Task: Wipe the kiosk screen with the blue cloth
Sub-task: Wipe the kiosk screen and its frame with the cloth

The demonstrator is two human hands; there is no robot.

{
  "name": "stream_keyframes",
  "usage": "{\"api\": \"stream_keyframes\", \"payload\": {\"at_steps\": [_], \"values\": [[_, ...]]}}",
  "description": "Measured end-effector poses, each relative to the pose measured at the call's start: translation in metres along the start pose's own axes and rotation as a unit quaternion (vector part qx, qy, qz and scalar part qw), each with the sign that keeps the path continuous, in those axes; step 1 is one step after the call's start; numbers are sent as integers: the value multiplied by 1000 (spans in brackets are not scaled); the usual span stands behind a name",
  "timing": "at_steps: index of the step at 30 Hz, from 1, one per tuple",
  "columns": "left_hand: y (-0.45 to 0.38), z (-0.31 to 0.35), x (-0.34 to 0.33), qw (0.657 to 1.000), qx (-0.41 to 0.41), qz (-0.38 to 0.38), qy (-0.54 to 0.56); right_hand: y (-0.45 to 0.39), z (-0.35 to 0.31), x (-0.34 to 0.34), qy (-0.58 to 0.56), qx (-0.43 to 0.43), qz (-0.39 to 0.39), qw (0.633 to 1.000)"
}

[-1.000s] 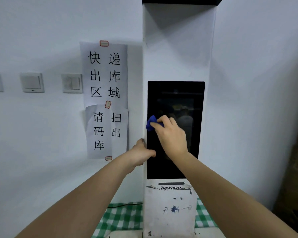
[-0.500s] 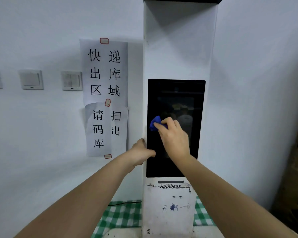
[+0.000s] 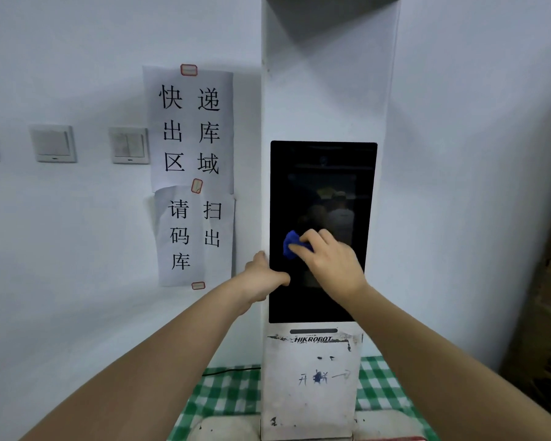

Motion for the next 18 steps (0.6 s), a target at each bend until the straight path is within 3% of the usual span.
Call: {"api": "stream_keyframes", "payload": {"at_steps": [2,6,8,10,13,14,16,18], "values": [[-1,-1,-1,1000,3,-3,1,-3,13,6,18,21,-3,1000],[-3,0,-1,1000,1,2,-2,-5,60,20,-25,-179,52,982],[-4,2,-3,1000,4,9,4,1,56,17,-44,-211,63,975],[-3,6,-3,1000,2,27,1,6,41,11,-35,-158,49,986],[-2,14,-4,999,-10,43,0,5,22,5,14,7,5,1000],[-2,15,-4,999,-12,44,3,2,29,8,19,13,2,1000],[-2,17,-5,999,-13,44,4,-5,59,20,4,-86,30,996],[-2,18,-6,999,-11,41,0,-1,91,32,-50,-254,84,962]]}}
Point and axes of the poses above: each hand's wrist, its own y-axis away from the middle knuckle, its own x-axis out of the back of the hand, z = x × y, the point moved 10 cm from there along -y, towards the middle knuckle, and after that the axes turned 3 degrees about z, right-handed, at the moved point
